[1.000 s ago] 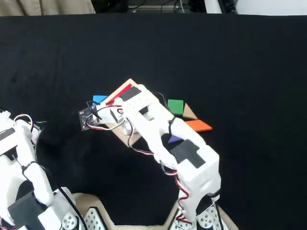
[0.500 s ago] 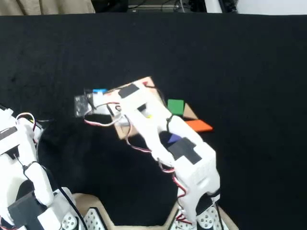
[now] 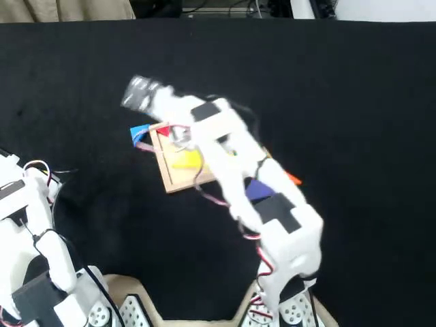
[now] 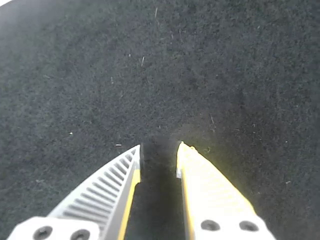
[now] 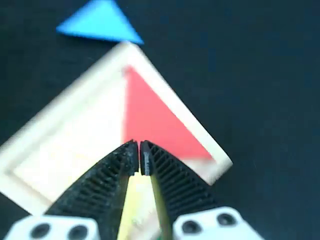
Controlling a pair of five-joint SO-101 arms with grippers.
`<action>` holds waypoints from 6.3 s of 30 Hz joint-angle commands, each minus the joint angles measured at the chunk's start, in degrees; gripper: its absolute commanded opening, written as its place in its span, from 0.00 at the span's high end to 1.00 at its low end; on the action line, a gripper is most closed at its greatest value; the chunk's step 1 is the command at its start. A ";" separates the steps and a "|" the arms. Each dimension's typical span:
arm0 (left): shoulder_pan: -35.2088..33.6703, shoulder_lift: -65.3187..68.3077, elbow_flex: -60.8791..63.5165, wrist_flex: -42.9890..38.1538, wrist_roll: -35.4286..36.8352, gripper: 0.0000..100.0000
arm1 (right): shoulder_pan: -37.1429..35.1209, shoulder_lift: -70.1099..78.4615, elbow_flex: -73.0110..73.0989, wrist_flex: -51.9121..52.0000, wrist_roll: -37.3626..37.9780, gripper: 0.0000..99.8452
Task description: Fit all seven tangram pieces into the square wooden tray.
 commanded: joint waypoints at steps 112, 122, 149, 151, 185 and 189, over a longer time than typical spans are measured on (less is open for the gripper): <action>52.70 44.22 -50.86 6.51 -38.42 0.87 | 23.47 -21.23 35.56 -13.45 -33.85 0.99; 50.07 37.36 -50.33 29.19 -50.55 0.87 | 19.16 -26.42 41.27 -15.65 -33.32 0.99; 23.52 -5.71 -10.77 15.38 -39.91 0.90 | 10.64 -14.64 28.44 -1.85 -22.59 0.82; 23.16 -9.32 -4.44 9.85 -33.85 0.90 | 10.64 -11.21 26.86 -1.41 -21.80 0.82; 24.66 -27.16 22.99 -15.82 -18.55 0.90 | 1.58 15.78 -17.36 5.19 21.36 0.98; 24.75 -27.08 22.90 -15.82 -18.55 0.90 | 1.14 15.78 -24.40 16.44 21.01 0.98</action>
